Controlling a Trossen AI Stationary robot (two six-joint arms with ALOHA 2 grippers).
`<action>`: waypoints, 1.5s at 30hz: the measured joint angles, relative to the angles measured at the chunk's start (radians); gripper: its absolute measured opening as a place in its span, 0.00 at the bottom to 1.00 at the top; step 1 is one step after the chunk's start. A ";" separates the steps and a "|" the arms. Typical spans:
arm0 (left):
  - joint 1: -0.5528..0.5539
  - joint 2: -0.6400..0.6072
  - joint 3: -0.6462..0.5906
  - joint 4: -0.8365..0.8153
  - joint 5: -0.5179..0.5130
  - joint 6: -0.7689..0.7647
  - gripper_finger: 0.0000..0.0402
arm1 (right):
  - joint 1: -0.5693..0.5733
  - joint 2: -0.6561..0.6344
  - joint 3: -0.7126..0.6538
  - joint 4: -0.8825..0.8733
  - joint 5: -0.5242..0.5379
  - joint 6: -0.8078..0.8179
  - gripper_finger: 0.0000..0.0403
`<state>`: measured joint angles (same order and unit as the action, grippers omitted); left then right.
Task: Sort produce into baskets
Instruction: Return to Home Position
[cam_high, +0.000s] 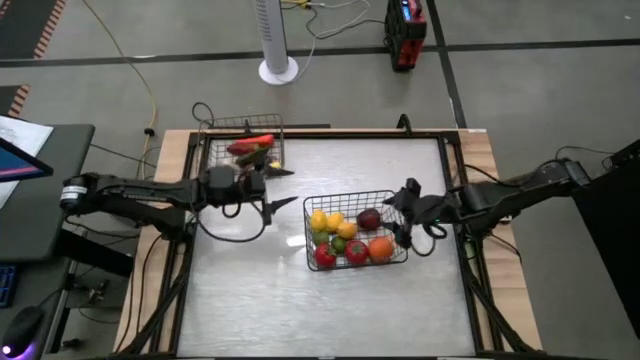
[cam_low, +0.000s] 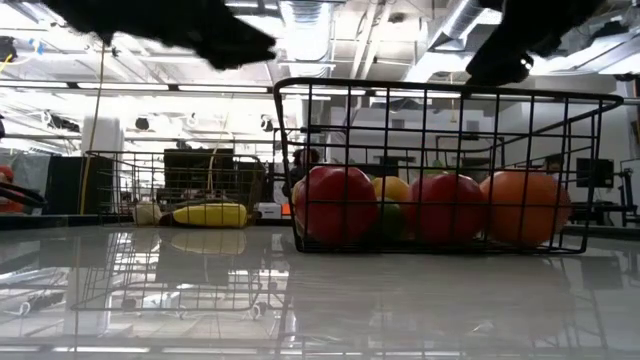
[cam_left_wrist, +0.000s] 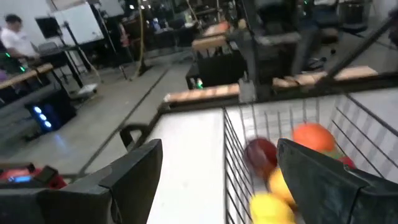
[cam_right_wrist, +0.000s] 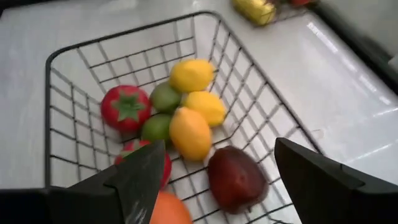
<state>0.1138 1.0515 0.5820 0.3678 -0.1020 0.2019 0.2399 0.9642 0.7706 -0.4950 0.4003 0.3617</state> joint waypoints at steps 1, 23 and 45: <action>-0.005 -0.017 -0.030 0.002 -0.007 -0.009 0.76 | 0.006 -0.023 -0.018 0.002 0.023 0.000 0.81; -0.165 -0.406 -0.526 0.234 -0.198 -0.090 0.76 | 0.325 -0.457 -0.422 0.088 0.540 0.188 0.81; -0.341 -0.762 -0.572 -0.022 -0.403 -0.036 0.76 | 0.599 -0.496 -0.463 -0.061 0.870 0.258 0.81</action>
<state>-0.2272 0.2896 0.0097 0.3454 -0.5053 0.1661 0.8390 0.4681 0.3078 -0.5562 1.2705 0.6199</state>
